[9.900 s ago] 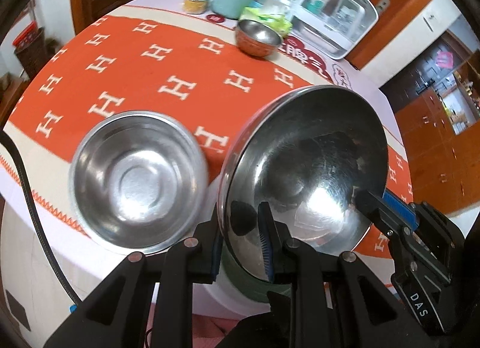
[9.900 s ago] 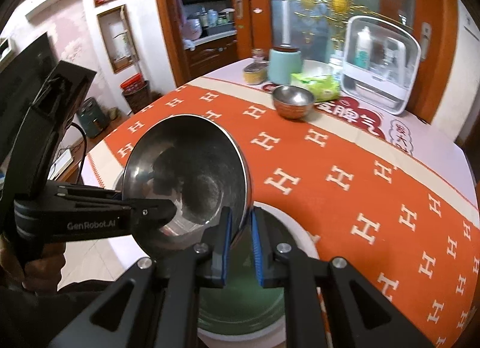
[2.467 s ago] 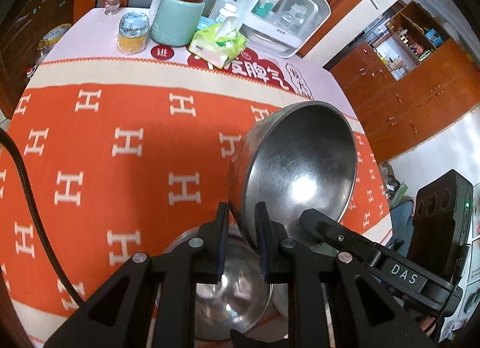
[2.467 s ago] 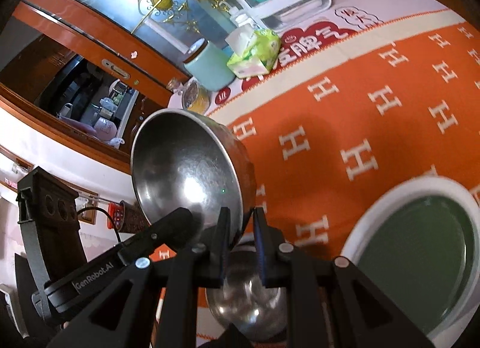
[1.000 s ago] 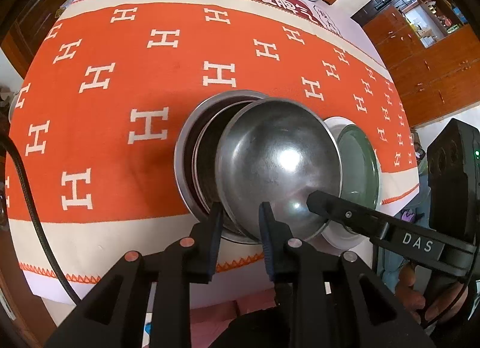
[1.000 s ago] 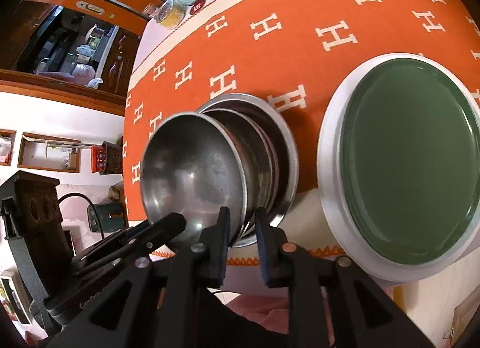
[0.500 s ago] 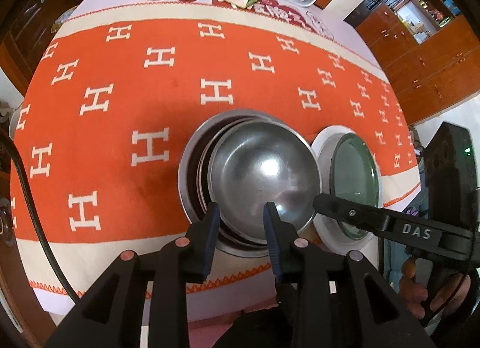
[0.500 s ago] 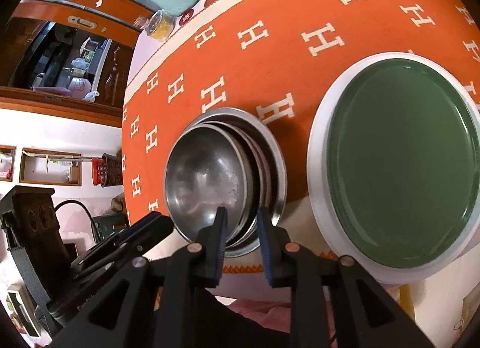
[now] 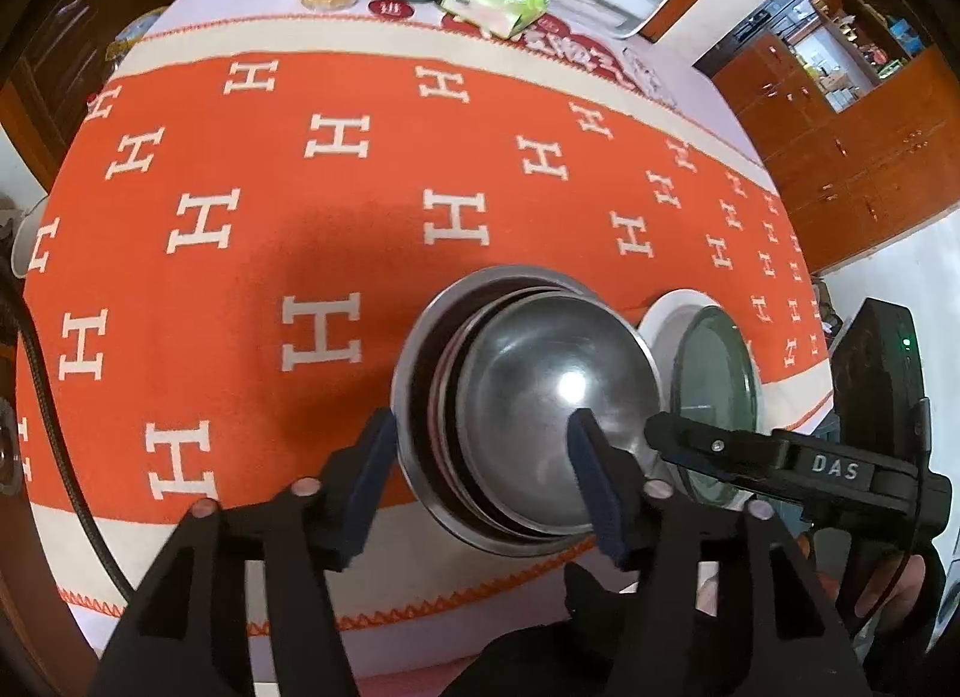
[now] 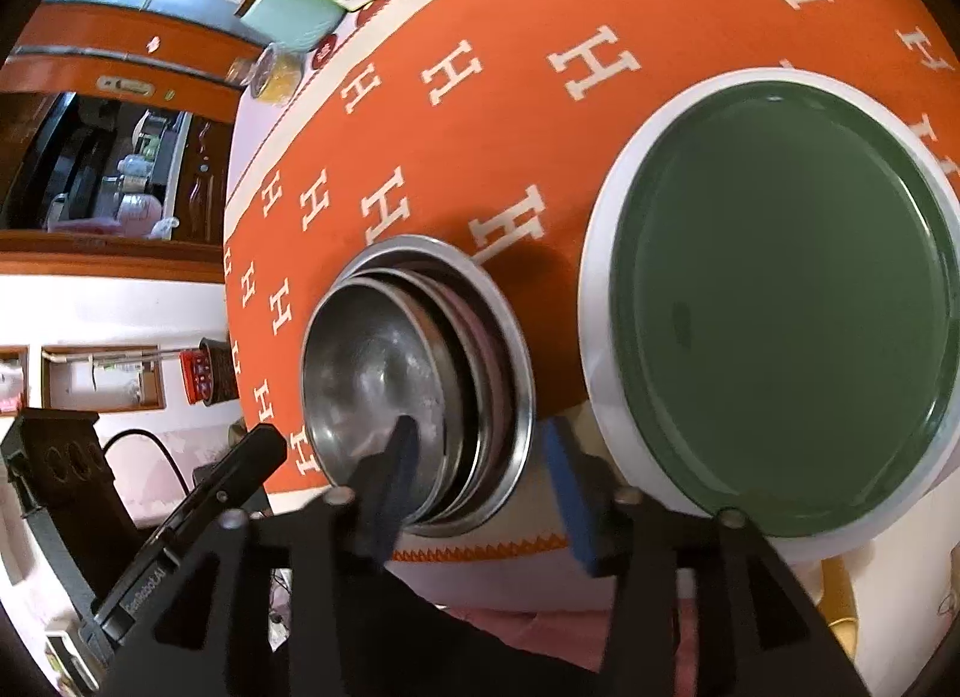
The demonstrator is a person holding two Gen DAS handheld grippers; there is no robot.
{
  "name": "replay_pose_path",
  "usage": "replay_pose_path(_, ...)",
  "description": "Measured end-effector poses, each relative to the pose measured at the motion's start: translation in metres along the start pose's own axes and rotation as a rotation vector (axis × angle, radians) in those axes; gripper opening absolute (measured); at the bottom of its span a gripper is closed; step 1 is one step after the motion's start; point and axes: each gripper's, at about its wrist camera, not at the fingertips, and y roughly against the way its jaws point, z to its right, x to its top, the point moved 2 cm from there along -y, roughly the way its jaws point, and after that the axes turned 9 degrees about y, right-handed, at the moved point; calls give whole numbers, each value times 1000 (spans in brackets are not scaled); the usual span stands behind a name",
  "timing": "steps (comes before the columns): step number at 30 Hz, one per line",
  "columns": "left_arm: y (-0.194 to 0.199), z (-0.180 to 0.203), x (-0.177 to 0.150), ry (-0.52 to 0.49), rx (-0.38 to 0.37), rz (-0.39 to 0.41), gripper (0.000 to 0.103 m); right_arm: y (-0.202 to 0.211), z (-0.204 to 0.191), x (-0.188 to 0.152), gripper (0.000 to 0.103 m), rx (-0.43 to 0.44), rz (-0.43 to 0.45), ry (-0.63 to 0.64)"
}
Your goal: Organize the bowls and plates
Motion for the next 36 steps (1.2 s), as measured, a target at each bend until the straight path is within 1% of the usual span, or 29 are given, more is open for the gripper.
replay_pose_path(2, -8, -3, 4, 3, 14, -30, 62, -4, 3, 2, 48, 5, -6, -20)
replay_pose_path(4, -15, -6, 7, 10, 27, -52, 66, -8, 5, 3, 48, 10, -13, -40)
replay_pose_path(9, -40, -15, 14, 22, 48, -136, 67, -19, 10, 6, 48, 13, -35, -72)
replay_pose_path(16, -72, -21, 15, 13, 31, -245, 67, -41, 18, 7, 47, 50, -77, -105)
replay_pose_path(19, -79, -18, 14, 1, 26, -264, 67, -44, 18, 10, 46, 57, -70, -102)
replay_pose_path(25, -93, -7, 13, -22, 28, -294, 64, -47, 14, 14, 39, 65, -63, -74)
replay_pose_path(30, -97, -6, 12, -7, -8, -295, 62, -49, 12, 17, 38, 71, -50, -61)
replay_pose_path(33, -97, -8, 12, 4, -29, -295, 57, -49, 12, 16, 36, 73, -48, -57)
replay_pose_path(35, -96, -8, 12, 9, -51, -298, 51, -49, 12, 16, 35, 73, -46, -56)
replay_pose_path(36, -96, -6, 11, 7, -55, -300, 51, -49, 12, 16, 35, 71, -45, -56)
